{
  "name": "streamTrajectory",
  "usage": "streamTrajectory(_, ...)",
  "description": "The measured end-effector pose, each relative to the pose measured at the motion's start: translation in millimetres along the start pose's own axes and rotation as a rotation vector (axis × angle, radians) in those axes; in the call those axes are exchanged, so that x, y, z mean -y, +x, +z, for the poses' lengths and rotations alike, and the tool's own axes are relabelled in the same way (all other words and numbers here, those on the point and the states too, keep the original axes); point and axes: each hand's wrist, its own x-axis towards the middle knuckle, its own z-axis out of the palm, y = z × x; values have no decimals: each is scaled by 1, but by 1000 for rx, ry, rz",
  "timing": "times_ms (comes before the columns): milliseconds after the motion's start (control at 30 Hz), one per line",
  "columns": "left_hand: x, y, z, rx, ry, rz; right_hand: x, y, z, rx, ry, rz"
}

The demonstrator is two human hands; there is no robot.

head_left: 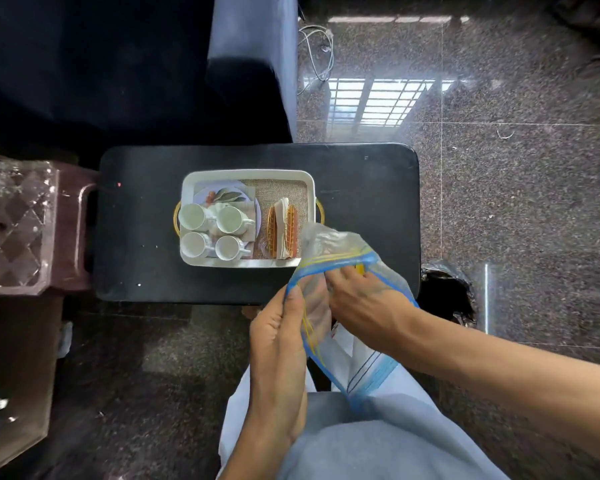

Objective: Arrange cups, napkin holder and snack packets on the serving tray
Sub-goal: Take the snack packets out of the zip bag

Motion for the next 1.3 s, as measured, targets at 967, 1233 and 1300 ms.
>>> streamTrajectory(967,-7,0,-79,-192,48,-72,-13,-31,-32,-615,837,-145)
streamTrajectory(1233,-9,3,-98,-261,157,-98,-8,-39,-62,-706,1239,68)
streamTrajectory(1300,-7,4,-100,-263,164,-101,-4,-38,-64,-782,1370,174)
